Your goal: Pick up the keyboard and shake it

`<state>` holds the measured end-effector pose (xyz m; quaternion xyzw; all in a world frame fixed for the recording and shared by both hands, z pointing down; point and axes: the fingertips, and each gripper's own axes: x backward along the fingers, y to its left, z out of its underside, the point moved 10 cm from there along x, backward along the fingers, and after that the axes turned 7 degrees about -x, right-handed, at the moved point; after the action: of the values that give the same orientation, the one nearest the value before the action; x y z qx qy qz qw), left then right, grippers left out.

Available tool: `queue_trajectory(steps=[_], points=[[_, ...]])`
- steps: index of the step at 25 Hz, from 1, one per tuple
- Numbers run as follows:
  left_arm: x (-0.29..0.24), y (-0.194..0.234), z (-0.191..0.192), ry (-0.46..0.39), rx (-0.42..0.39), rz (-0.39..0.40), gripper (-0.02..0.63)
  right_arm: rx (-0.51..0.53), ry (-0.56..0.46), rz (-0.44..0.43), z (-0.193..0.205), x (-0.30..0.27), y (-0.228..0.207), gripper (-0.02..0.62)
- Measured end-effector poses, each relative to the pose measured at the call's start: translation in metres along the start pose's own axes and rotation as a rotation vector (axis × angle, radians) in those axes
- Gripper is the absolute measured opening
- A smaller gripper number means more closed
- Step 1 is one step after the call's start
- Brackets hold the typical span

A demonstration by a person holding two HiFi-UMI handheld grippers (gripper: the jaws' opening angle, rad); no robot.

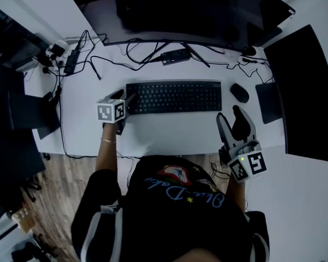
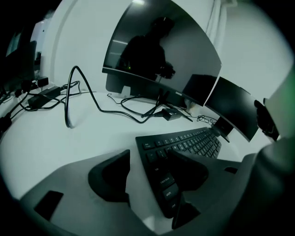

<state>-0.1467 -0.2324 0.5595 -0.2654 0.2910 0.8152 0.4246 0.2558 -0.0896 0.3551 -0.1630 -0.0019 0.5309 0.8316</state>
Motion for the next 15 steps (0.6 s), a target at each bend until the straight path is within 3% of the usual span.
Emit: queue_trajectory(steps=[6, 15], points=[[-0.009, 0.004, -0.001, 0.013, 0.086, 0.049, 0.245, -0.017, 0.005, 0.052, 0.004, 0.002, -0.011, 0.209], [-0.016, -0.005, -0.004, 0.017, 0.092, 0.068, 0.252, -0.107, 0.121, 0.161, 0.035, 0.002, -0.059, 0.224]])
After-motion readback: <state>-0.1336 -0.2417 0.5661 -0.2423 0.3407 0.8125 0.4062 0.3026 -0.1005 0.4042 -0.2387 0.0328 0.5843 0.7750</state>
